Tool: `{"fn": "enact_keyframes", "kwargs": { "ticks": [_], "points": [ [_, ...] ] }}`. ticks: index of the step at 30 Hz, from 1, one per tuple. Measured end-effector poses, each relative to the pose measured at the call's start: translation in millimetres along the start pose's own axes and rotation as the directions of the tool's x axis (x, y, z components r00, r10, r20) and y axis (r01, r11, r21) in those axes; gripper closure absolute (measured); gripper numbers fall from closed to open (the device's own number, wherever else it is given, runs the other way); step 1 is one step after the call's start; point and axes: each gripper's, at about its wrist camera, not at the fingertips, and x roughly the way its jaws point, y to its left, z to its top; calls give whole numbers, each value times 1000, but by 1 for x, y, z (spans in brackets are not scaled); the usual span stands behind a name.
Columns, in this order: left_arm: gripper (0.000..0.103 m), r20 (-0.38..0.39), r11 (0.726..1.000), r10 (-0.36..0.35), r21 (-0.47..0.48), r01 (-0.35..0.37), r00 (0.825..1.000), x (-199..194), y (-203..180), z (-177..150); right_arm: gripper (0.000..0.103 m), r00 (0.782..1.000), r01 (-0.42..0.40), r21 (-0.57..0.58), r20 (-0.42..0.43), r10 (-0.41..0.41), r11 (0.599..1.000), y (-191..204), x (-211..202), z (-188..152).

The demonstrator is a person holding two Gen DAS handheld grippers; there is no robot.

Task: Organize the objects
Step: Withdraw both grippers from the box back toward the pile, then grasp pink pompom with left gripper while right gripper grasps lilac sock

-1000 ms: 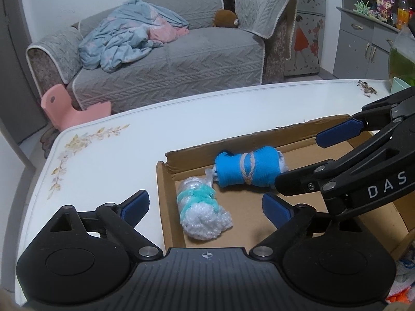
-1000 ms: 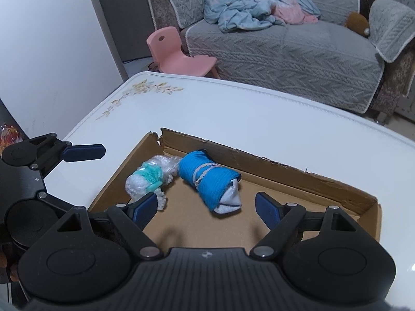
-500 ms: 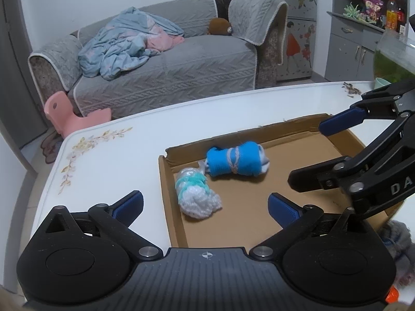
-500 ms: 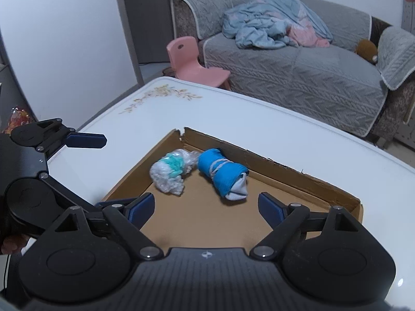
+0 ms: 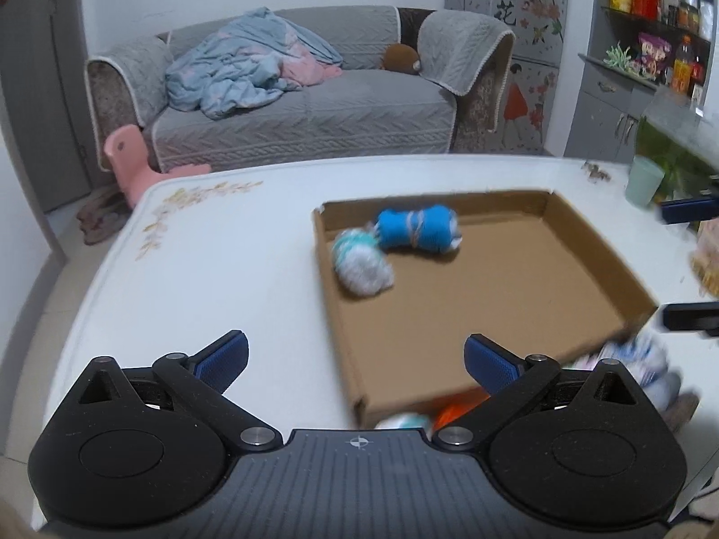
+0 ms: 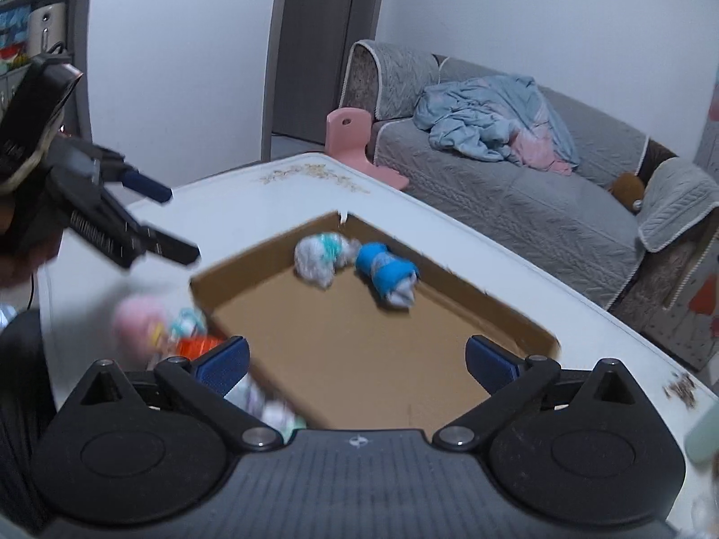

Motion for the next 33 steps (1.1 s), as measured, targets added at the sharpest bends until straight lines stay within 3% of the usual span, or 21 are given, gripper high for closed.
{"fn": "enact_keyframes", "kwargs": {
  "ticks": [4,11,16,23,26,31,33],
  "points": [
    [0,28,994,87,68,-89,996,-5,-3,-37,1,999,53,16,4,-53,998,9,-28,-49],
    [0,-8,999,54,3,-54,998,0,7,-87,1,985,169,167,-62,-161,971,29,-28,-118],
    [0,-4,999,27,-44,-27,1000,2,8,-90,1,977,214,266,-73,-201,940,41,-19,-132],
    [0,13,997,-14,-75,15,1000,-2,3,-87,1,961,277,308,-66,-270,910,51,-16,-137],
    [0,2,996,0,-91,0,1000,7,1,-87,1,953,301,341,-78,-292,891,49,-15,-141],
    [0,-21,993,4,-122,-6,1000,21,-1,-89,7,950,312,385,-103,-295,869,47,-11,-145],
    [0,-19,992,10,-129,-12,1000,24,-1,-90,16,948,317,391,-109,-299,864,48,-9,-145]
  ]
}}
